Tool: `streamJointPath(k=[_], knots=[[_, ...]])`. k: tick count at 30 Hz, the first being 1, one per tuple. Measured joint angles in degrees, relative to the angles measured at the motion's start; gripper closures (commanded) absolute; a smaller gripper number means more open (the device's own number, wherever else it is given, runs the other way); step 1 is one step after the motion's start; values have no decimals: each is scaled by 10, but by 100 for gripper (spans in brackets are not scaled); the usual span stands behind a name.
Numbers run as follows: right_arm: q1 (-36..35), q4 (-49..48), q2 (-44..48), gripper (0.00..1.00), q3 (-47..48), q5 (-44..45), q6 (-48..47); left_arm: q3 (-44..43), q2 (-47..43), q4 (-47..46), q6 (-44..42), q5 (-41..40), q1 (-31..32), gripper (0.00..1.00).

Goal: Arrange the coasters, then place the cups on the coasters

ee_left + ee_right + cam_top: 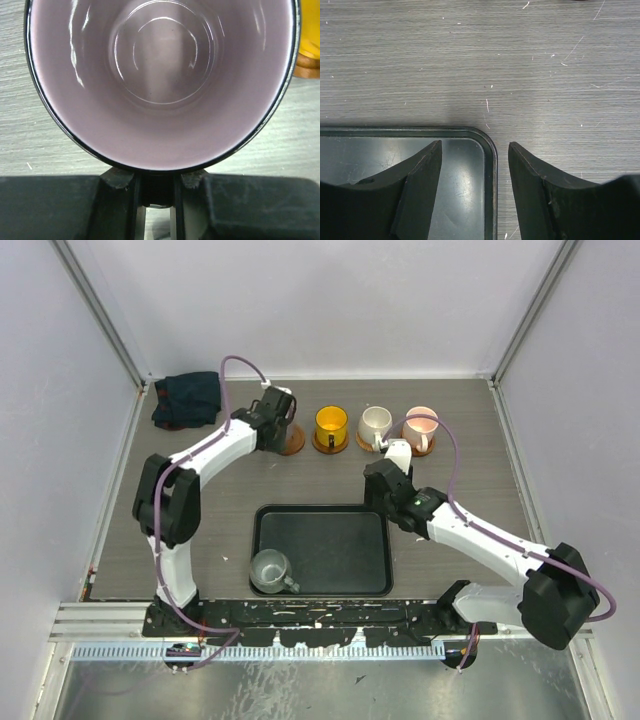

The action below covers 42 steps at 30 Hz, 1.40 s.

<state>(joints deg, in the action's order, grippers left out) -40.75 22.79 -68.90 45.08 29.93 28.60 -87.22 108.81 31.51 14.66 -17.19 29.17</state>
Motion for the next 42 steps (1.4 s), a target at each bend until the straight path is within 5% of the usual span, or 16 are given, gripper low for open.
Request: streamJointPath(k=[8,42], knots=[[1,0,0,39,0,-2,0,-82,82,48,13,26,-24,100],[3,-1,-5,39,0,-24,1,-129,139,66,30,63,-28,100]])
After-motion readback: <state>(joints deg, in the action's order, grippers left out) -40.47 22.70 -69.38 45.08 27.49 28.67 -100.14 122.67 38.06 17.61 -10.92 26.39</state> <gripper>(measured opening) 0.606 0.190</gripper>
